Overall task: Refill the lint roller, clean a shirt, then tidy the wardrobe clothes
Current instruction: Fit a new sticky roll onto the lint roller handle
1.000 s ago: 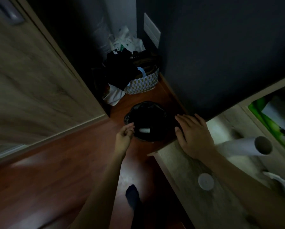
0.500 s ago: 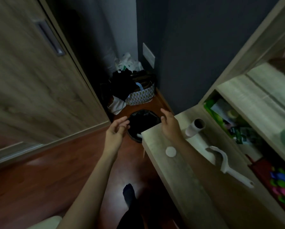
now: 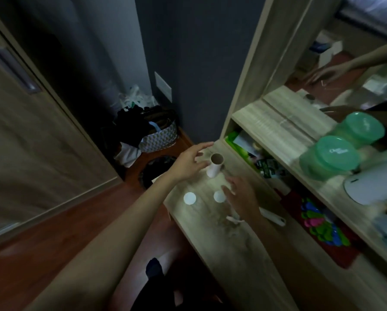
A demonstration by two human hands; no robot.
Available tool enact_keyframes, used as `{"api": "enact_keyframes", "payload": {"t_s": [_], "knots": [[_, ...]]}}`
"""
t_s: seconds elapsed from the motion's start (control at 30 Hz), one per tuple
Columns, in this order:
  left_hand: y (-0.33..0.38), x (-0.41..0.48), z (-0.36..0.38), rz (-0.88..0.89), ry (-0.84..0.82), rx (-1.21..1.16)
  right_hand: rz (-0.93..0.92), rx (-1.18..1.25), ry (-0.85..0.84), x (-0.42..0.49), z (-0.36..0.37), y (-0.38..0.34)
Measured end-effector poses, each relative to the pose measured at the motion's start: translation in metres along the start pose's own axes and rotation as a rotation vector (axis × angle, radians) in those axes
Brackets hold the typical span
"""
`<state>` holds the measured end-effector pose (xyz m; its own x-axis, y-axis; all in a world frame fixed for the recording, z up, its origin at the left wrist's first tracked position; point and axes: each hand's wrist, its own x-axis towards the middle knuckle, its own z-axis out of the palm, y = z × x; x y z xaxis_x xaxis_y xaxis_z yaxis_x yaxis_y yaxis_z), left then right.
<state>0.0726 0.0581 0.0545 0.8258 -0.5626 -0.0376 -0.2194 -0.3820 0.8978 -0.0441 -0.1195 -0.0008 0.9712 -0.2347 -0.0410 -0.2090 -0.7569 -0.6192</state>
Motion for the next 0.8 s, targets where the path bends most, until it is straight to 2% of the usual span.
{"api": "enact_keyframes", "payload": {"t_s": [0.07, 0.17, 0.47, 0.67, 0.73, 0.8], "knots": [[0.002, 0.014, 0.006, 0.006, -0.095, 0.126, 0.052, -0.003, -0.155, 0.002, 0.003, 0.009], [-0.006, 0.031, 0.012, 0.045, -0.184, 0.253, 0.034, -0.136, -0.272, 0.008, 0.007, 0.013], [-0.013, 0.04, 0.019, 0.069, -0.178, 0.201, -0.047, -0.215, -0.335, 0.014, 0.01, 0.015], [-0.019, 0.026, 0.013, 0.06, -0.042, 0.122, -0.073, -0.271, -0.359, 0.015, 0.009, 0.015], [-0.023, 0.016, 0.008, 0.014, 0.053, 0.044, -0.014, -0.192, -0.31, 0.015, 0.006, 0.012], [-0.025, 0.005, 0.002, -0.058, 0.153, -0.108, 0.095, -0.013, -0.224, 0.016, 0.002, 0.008]]}}
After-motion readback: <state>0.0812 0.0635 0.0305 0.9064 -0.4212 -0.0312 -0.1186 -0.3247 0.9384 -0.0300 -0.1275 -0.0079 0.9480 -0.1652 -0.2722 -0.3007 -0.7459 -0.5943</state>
